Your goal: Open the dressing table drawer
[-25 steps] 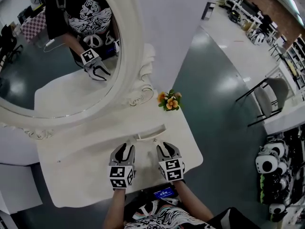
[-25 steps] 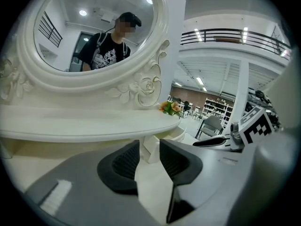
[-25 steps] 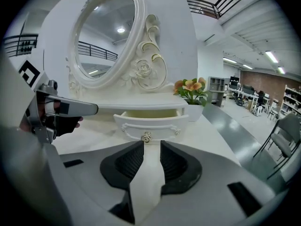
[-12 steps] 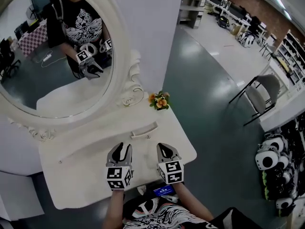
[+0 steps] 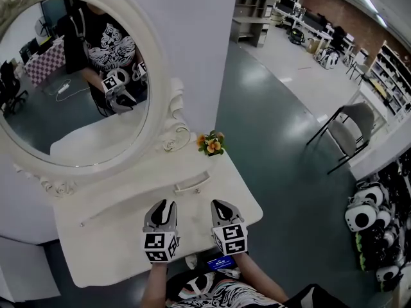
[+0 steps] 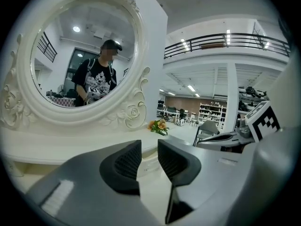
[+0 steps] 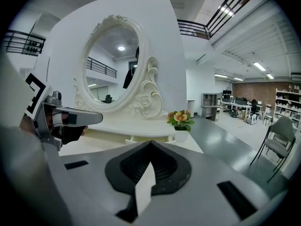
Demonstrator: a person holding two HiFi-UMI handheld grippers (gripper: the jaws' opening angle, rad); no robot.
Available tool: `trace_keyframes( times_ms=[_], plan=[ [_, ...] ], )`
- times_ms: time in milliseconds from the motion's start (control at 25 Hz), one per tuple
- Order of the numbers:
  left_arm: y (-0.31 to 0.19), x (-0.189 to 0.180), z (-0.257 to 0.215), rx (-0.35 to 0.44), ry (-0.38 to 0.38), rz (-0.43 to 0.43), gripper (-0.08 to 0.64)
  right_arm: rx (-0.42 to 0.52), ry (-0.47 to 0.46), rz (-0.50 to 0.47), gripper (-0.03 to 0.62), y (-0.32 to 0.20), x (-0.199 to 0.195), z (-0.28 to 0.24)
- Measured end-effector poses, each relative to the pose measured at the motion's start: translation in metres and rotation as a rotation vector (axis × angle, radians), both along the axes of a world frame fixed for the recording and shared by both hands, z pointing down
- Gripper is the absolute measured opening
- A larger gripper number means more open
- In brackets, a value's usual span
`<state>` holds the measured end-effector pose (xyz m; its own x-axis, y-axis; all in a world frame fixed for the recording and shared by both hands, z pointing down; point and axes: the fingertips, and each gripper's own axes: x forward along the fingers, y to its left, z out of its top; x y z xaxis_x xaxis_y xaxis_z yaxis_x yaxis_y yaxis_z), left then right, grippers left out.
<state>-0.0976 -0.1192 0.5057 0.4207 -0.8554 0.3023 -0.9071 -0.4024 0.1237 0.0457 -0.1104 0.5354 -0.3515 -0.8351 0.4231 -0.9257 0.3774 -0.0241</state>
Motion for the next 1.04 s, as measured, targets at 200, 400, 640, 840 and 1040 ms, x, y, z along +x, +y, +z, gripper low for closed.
trace_keyframes(
  times_ms=[200,400,640,840,1040],
  plan=[
    [0.000,0.000,0.000,0.002,0.006,-0.005,0.107,0.003,0.000,-0.013,0.000,0.000,-0.003,-0.001],
    [-0.001,-0.003,0.006,-0.016,0.005,-0.019,0.097,-0.002,-0.005,-0.018,0.000,-0.001,-0.004,0.002],
    [-0.002,-0.001,0.009,-0.022,0.018,-0.012,0.097,-0.019,-0.051,-0.054,0.000,0.000,-0.011,0.004],
    [-0.007,-0.003,0.010,-0.028,0.051,-0.014,0.093,-0.045,-0.056,-0.054,0.000,-0.004,-0.014,0.010],
    [-0.011,-0.007,0.012,-0.045,0.069,-0.019,0.091,-0.068,-0.074,-0.007,0.000,-0.012,-0.008,0.011]
  ],
)
